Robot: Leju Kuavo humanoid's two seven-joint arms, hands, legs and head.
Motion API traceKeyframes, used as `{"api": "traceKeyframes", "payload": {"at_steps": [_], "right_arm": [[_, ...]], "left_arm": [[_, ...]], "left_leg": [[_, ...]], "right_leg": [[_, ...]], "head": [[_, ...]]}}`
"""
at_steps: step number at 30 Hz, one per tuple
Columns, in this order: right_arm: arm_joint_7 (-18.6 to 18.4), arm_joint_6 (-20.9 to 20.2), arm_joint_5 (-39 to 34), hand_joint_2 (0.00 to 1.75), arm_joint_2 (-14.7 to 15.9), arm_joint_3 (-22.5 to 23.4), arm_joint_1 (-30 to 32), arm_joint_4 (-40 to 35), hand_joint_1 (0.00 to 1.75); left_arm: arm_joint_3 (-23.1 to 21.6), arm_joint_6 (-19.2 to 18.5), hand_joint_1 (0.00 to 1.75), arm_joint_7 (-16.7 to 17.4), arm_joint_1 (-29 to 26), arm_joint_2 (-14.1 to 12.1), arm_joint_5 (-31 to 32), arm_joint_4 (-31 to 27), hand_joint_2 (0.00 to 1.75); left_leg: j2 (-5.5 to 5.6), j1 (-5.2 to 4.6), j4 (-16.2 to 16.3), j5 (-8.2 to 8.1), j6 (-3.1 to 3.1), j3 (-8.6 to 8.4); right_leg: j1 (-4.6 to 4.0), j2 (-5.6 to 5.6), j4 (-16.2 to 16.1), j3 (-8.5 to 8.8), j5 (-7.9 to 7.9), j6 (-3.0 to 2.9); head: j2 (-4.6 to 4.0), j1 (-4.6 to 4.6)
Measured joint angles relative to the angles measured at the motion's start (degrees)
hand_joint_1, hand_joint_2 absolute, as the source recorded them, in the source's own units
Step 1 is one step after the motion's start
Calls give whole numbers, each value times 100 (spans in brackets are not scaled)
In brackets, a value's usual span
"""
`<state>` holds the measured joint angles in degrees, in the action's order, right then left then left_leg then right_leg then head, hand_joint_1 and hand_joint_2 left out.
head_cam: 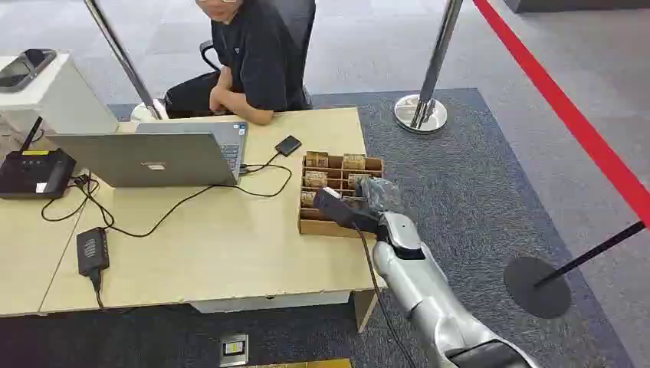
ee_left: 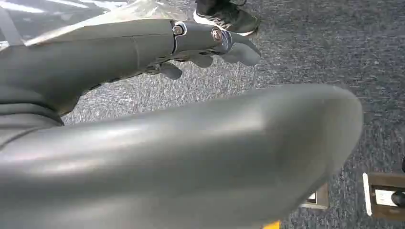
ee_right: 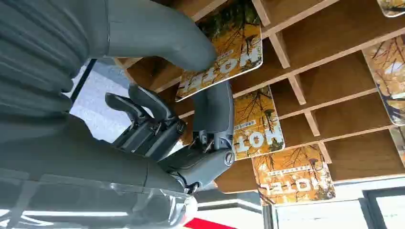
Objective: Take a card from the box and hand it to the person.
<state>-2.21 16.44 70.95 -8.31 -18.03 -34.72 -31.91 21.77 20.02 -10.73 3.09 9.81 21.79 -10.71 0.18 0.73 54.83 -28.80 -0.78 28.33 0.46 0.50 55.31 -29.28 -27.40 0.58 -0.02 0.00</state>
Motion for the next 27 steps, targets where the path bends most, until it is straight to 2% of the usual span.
{"api": "traceKeyframes", "payload": {"at_steps": [19, 23, 27], "right_arm": [[245, -17, -146, 175, -9, 44, -1, -68, 175], [446, -26, -249, 175, -9, 44, 14, -341, 175], [601, -228, -418, 175, -9, 42, 75, -809, 175]], "left_arm": [[17, 2, 0, 7, 3, 2, 35, 0, 0], [26, 26, 0, 4, -1, 2, 33, 0, 0], [85, 59, 0, -17, -7, 11, 20, 0, 0]], "left_leg": [[0, 0, 0, 0, 0, 2], [0, 0, 0, 0, 0, 4], [0, 0, 0, 0, 0, 6]], "right_leg": [[0, 0, 0, -1, 2, 1], [0, 0, 0, -3, 2, 1], [0, 0, 0, -4, 1, 1]], "head": [[0, 2], [0, 0], [0, 0]]}}
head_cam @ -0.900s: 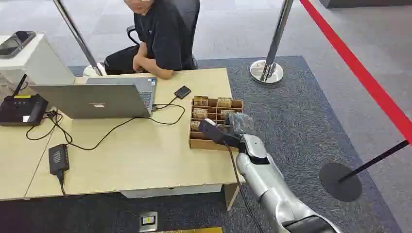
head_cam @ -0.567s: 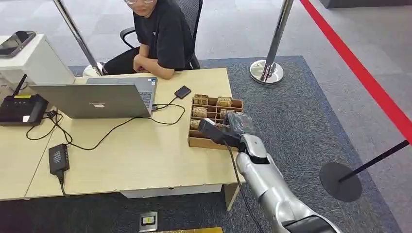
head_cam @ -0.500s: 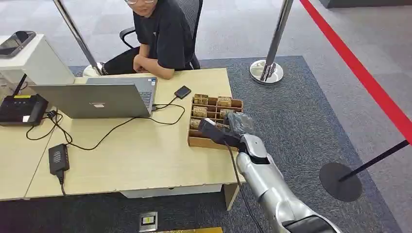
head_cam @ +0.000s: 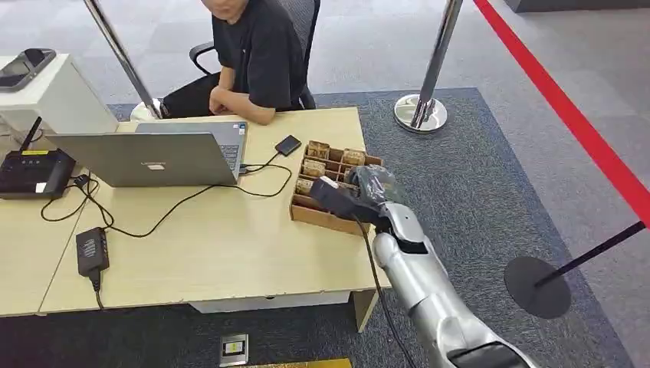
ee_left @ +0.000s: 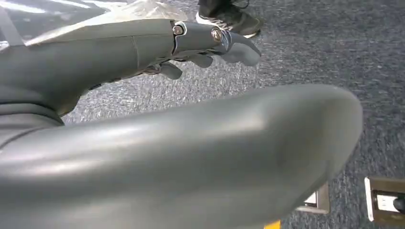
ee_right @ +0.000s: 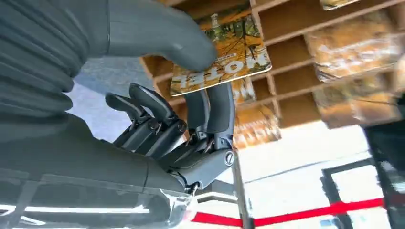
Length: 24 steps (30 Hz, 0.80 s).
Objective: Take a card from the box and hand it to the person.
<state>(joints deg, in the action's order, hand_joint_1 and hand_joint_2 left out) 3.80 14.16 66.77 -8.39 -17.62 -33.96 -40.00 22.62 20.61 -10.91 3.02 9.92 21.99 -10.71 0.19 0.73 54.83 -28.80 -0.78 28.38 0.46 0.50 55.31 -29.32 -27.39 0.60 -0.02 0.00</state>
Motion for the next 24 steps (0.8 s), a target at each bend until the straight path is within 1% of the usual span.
{"api": "traceKeyframes", "payload": {"at_steps": [4, 8, 13, 16, 20, 22, 24], "right_arm": [[96, -150, -194, 175, 0, -35, 51, -449, 175], [205, -183, -456, 175, 9, -103, 118, -945, 175], [199, -341, -798, 175, 66, -300, 163, -1727, 175], [175, -420, -975, 175, 105, -400, 157, -2052, 175], [201, -489, -1231, 175, 146, -512, 128, -2321, 175], [203, -520, -1270, 175, 149, -588, 51, -2329, 175], [147, -463, -1231, 175, 123, -671, -71, -2264, 175]], "left_arm": [[70, 28, 0, 0, -2, 13, -2, 0, 0], [114, 44, 0, 0, -4, 22, -13, 0, 0], [203, 48, 0, -2, -10, 28, -7, 0, 0], [223, 48, 0, -20, -10, 31, 4, 0, 0], [262, 61, 0, -22, -9, 35, 31, 2, 0], [273, 61, 0, -22, -10, 37, 72, 2, 0], [278, 59, 0, -22, -6, 42, 124, 2, 0]], "left_leg": [[0, 0, 0, 0, 0, 2], [0, 0, 0, 0, 0, 3], [0, 0, 0, 0, 0, 5], [0, 0, 0, 0, 0, 6], [0, 0, 0, 0, 0, 7], [0, 0, 0, 0, 0, 8], [0, 0, 0, 0, 0, 8]], "right_leg": [[0, 0, 0, -2, 0, 0], [0, 0, 0, -2, 0, 0], [0, 0, 0, -5, 0, 0], [0, 0, 0, -5, 0, 0], [0, 0, 0, -5, 0, 0], [0, 0, 0, -5, 0, 0], [0, 0, 1, -5, 0, 0]], "head": [[0, 2], [0, 2], [0, 2], [0, 2], [0, 2], [0, 0], [0, 0]]}}
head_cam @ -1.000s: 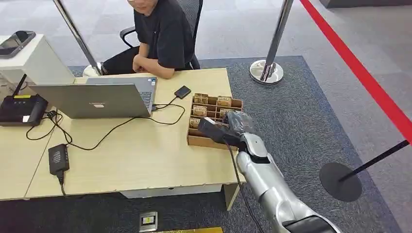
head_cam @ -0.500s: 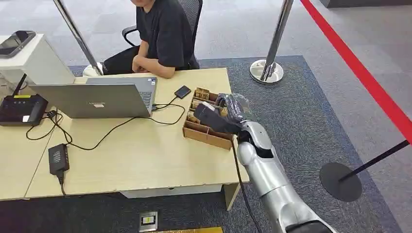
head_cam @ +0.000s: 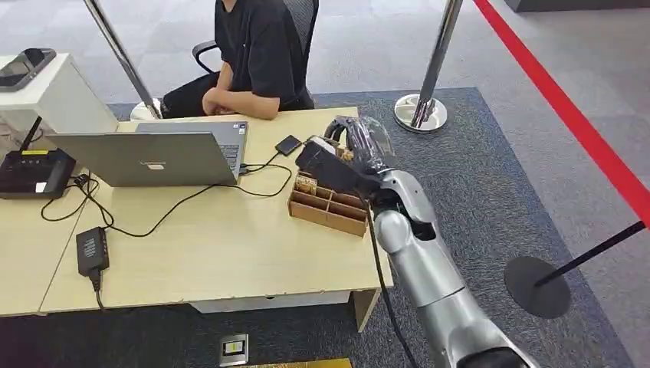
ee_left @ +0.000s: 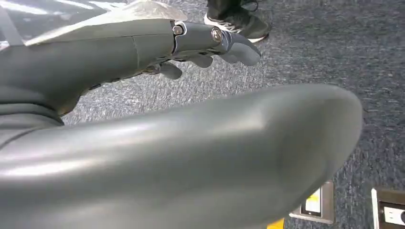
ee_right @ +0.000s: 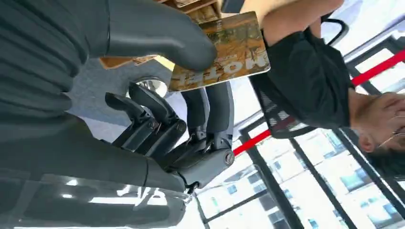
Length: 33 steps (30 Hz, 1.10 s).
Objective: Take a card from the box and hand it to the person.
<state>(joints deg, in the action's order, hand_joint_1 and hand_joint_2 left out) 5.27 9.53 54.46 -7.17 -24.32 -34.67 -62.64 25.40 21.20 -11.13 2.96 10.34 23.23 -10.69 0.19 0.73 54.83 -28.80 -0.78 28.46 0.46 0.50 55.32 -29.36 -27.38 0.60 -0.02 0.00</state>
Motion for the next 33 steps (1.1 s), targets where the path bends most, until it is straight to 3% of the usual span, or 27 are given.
{"api": "traceKeyframes", "payload": {"at_steps": [6, 16, 33], "right_arm": [[-402, 529, 461, 175, -277, -177, -551, 684, 175], [-783, 1019, 995, 175, -590, -241, -1104, 1697, 175], [-964, 1034, 1189, 175, -802, -239, -1333, 2407, 175]], "left_arm": [[9, -7, 0, 74, 21, 24, 164, 0, 0], [15, -9, 0, 188, 60, 50, 291, 0, 0], [15, -18, 0, 227, 108, 81, 376, -2, 0]], "left_leg": [[0, 1, 0, 2, -2, -1], [1, 1, 0, 2, -2, 1], [1, 1, 0, 2, -2, 1]], "right_leg": [[0, 0, 2, -1, 0, 0], [-1, 0, 1, -1, 0, 0], [0, 0, 2, -4, 0, 0]], "head": [[0, 0], [0, 0], [0, 0]]}}
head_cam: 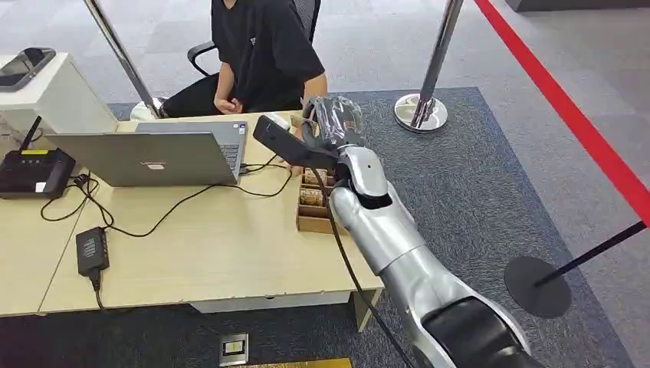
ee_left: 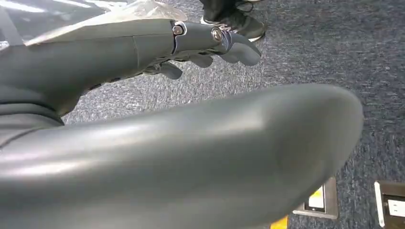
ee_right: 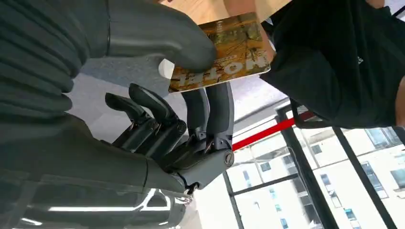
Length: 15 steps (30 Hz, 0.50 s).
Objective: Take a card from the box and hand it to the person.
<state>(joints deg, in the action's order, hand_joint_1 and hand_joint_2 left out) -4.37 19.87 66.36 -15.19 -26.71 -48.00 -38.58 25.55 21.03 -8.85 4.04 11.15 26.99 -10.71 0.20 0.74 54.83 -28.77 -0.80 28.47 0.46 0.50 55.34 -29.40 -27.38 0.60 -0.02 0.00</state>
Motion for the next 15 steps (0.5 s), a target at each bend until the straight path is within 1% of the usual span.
{"api": "traceKeyframes", "payload": {"at_steps": [15], "right_arm": [[-59, -85, 35, 175, -20, 5, -24, 193, 175]], "left_arm": [[0, -55, 0, -2, 30, 2, 42, 0, 0]], "left_leg": [[0, 0, 0, 0, 0, -1]], "right_leg": [[0, 0, 0, 0, 0, 0]], "head": [[0, 0]]}}
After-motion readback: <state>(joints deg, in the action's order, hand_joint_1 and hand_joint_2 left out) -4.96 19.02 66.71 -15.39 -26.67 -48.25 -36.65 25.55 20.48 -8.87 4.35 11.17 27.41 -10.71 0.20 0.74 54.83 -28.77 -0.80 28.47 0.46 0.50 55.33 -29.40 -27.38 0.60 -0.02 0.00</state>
